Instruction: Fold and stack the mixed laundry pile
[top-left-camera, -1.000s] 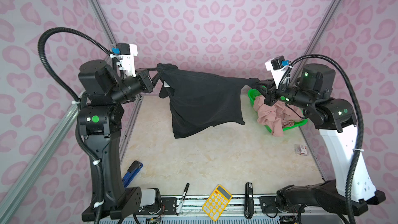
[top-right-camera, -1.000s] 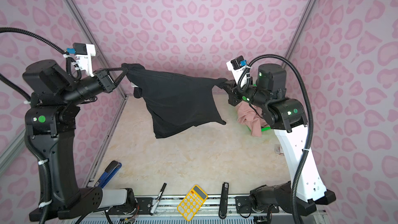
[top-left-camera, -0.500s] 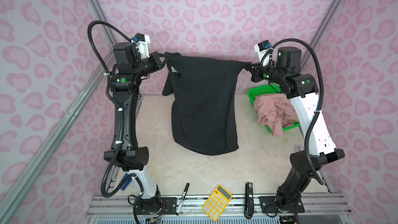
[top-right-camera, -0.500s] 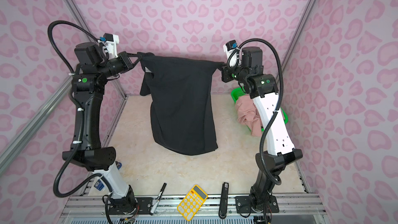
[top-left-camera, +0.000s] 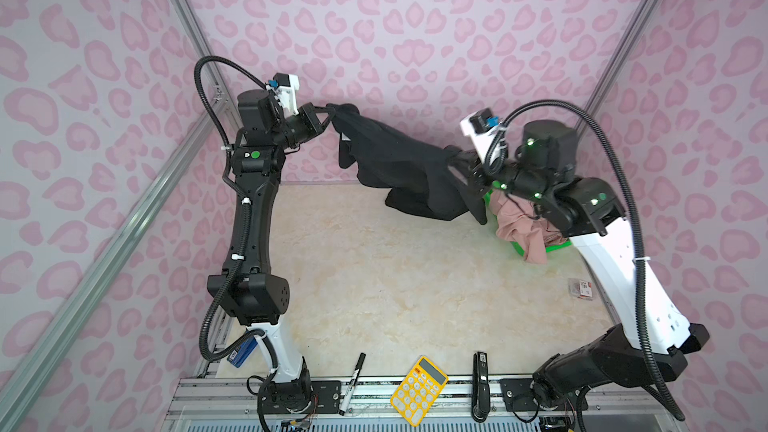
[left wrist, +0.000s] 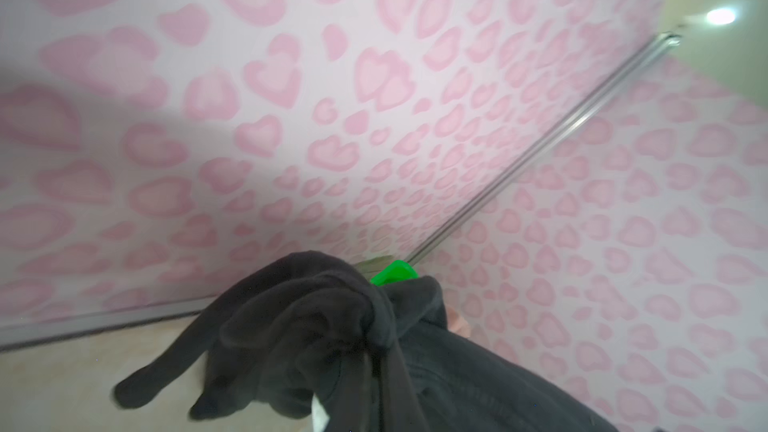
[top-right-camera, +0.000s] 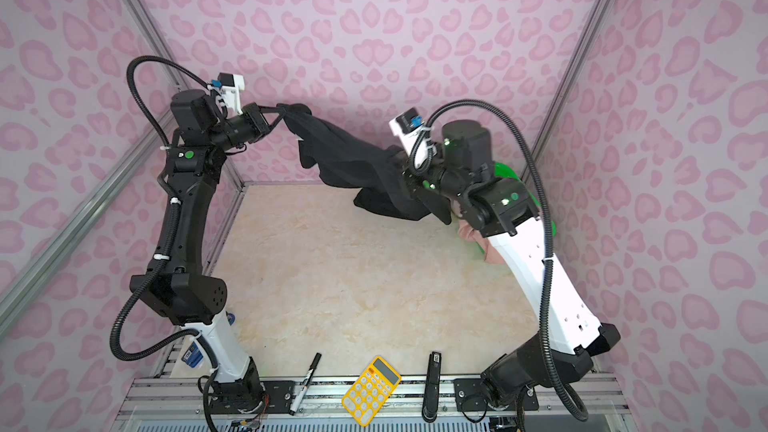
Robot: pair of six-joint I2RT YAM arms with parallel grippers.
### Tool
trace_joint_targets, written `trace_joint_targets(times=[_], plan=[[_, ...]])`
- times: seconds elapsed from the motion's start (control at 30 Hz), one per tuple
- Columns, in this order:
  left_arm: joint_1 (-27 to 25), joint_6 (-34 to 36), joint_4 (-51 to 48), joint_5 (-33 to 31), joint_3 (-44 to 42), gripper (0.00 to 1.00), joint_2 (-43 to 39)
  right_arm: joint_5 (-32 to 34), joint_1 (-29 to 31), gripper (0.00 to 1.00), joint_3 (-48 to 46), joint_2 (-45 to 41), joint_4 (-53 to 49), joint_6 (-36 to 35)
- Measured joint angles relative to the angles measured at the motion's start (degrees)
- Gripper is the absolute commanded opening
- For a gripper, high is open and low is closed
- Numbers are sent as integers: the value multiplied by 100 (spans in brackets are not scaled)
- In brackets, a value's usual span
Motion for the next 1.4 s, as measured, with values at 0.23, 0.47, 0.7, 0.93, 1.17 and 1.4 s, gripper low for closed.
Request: trace_joint_targets(times=[0.23,0.47,0.7,0.93,1.17,1.4], plan=[[632,721,-994,-1051,-2164,39,-17,-57,1473,0,-2651,625,938,855],[769,1117,-1255,-1862,-3204,59,-485,-820,1923,44,-2599,2037,1469,1773],[787,1287,-1165,-2041,-4256,60,-1545,-1484,1134,56,-2649,1552,1908,1967],[149,1036,-964,-2022,-6247,60,-2702,-229,-142,47,-3198,1204,1366,2004],[-35,551,-413,-2297,-6778,48,-2004,1086,-1032,40,-3539,1740,979,1998],[-22,376,-15,-2470,-6371,40,-778,1421,-1434,36,-3462,2424,1078,1974]])
